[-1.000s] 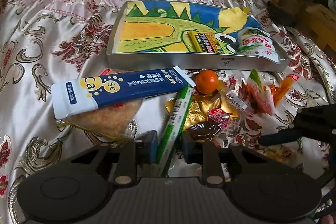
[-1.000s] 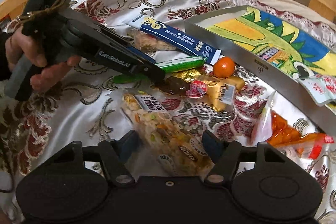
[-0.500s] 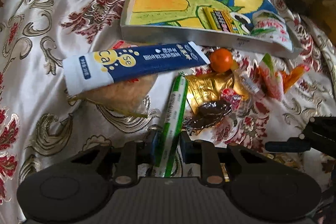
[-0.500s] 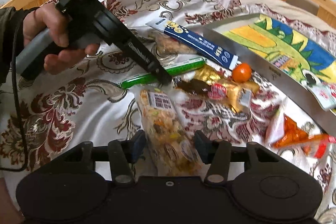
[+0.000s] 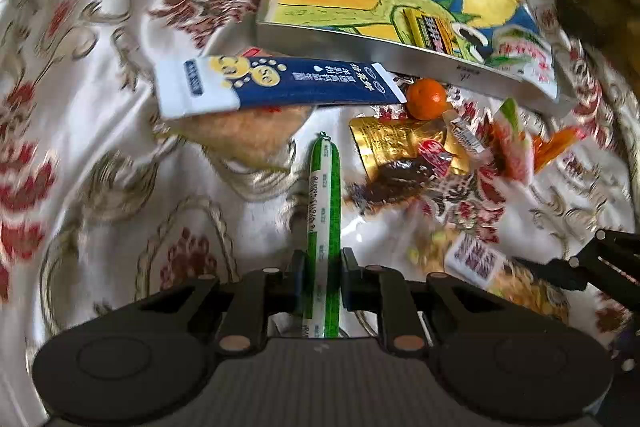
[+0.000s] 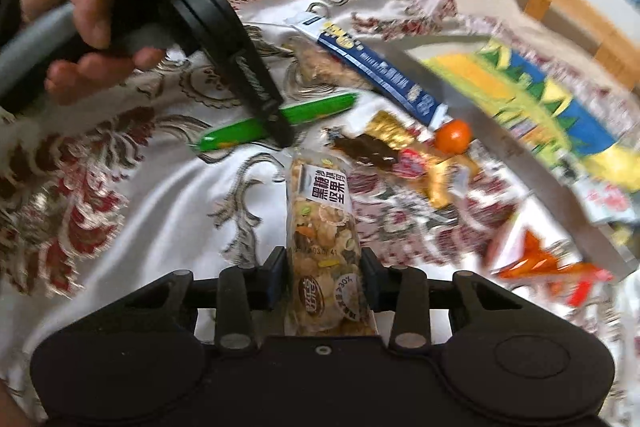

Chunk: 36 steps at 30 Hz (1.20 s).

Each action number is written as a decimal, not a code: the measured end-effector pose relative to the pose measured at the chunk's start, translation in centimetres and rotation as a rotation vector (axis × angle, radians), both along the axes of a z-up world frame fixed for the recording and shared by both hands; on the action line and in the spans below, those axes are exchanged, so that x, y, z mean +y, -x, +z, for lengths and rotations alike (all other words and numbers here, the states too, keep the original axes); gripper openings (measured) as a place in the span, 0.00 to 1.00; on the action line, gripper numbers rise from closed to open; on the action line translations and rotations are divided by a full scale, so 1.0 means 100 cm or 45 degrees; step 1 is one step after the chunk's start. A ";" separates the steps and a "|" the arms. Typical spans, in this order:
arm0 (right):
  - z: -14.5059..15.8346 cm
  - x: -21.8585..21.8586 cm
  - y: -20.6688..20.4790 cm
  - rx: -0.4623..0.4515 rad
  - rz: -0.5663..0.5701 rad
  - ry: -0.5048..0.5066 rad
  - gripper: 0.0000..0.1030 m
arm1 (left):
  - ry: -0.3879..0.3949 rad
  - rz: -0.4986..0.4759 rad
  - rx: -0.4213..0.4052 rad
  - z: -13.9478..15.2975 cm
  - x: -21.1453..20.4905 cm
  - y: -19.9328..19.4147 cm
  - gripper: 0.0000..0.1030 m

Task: Organize snacks
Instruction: 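Carry the green stick and nut bar toward the dinosaur tray with both tools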

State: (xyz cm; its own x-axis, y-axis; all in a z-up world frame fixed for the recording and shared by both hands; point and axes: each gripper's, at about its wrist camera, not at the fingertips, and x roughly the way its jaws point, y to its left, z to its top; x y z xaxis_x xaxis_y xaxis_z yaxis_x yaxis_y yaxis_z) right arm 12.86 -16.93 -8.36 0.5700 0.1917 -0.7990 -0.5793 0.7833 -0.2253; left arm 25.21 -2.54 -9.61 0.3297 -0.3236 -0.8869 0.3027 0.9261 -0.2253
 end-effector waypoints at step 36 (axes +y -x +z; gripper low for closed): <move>0.050 -0.075 -0.080 -0.666 -0.590 -0.071 0.39 | 0.353 0.300 -0.449 0.090 -0.048 -0.063 0.18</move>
State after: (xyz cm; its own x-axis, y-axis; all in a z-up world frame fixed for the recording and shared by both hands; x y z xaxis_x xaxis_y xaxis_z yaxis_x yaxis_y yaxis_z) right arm 20.91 -24.47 -3.38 0.9099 -0.1318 -0.3934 -0.0088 0.9418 -0.3360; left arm 31.54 -7.34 -0.57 0.6864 -0.4115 -0.5996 0.1945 0.8984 -0.3938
